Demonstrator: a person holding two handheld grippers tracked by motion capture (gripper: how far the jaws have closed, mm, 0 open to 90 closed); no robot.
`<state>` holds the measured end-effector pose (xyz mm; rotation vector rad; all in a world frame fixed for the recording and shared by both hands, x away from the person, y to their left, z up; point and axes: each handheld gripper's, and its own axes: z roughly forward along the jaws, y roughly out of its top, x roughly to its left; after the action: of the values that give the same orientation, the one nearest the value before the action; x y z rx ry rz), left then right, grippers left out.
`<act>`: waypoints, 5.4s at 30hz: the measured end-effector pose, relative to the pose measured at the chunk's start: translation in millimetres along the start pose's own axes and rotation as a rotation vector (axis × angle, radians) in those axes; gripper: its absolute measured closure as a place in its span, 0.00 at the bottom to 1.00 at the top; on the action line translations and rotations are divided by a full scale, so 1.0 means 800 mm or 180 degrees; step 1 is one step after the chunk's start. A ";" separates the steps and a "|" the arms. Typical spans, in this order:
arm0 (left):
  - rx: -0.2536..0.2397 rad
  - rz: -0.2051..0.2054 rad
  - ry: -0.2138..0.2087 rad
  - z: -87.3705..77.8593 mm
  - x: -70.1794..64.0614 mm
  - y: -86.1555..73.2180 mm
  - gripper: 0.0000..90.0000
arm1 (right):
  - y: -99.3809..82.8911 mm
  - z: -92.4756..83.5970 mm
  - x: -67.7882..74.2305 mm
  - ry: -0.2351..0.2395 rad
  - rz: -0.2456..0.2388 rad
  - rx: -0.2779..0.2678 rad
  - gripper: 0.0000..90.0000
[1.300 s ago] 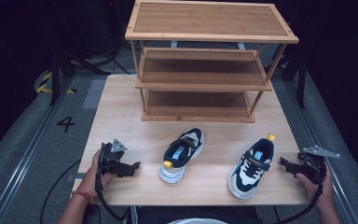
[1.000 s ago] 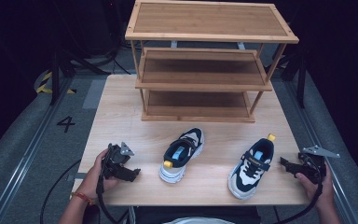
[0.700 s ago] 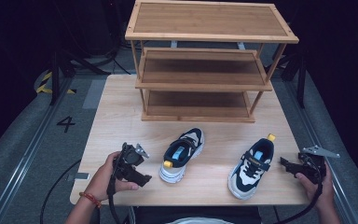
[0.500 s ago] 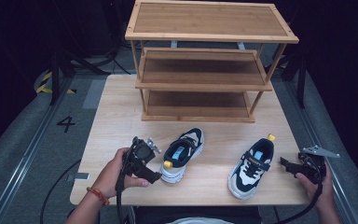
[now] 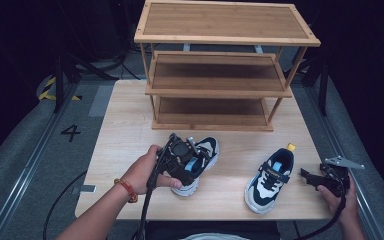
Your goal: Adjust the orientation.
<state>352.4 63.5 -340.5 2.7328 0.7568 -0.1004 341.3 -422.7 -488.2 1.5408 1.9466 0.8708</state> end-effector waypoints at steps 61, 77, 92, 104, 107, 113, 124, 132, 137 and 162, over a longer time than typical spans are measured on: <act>0.0085 -0.0186 0.0297 0.046 0.032 0.038 0.90 | 0.000 0.000 0.001 -0.0011 -0.0006 -0.0002 0.21; -0.0493 -0.0239 0.0611 -0.053 0.026 0.045 0.90 | 0.000 0.000 0.001 -0.0010 -0.0004 -0.0003 0.21; -0.0876 -0.0223 0.0805 -0.110 0.021 0.077 0.90 | 0.000 0.000 0.000 -0.0001 0.0000 0.0001 0.21; -0.1091 -0.0470 0.1006 -0.118 0.059 0.135 0.90 | 0.000 0.000 0.000 -0.0002 -0.0003 0.0000 0.21; -0.1089 -0.0538 0.1007 -0.117 0.066 0.145 0.90 | 0.000 0.000 0.000 -0.0007 -0.0006 -0.0001 0.21; -0.1010 -0.0678 0.1107 -0.112 0.083 0.170 0.90 | 0.000 0.000 0.001 -0.0007 -0.0018 0.0000 0.21; -0.1016 -0.0797 0.1116 -0.118 0.096 0.204 0.87 | 0.000 -0.001 0.001 -0.0007 -0.0017 0.0005 0.21; -0.1023 -0.0826 0.1191 -0.120 0.100 0.224 0.87 | 0.000 0.000 0.001 -0.0008 -0.0043 -0.0002 0.21; -0.1052 -0.0820 0.1192 -0.111 0.096 0.229 0.87 | 0.000 0.000 0.001 -0.0013 -0.0047 -0.0006 0.21; -0.1319 -0.0600 0.1304 -0.112 0.067 0.216 0.37 | 0.000 -0.001 0.001 0.0000 -0.0052 -0.0008 0.21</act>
<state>486.0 -23.7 -216.5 2.3016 1.0107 0.5312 340.4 -421.9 -488.0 1.5213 1.9546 0.8662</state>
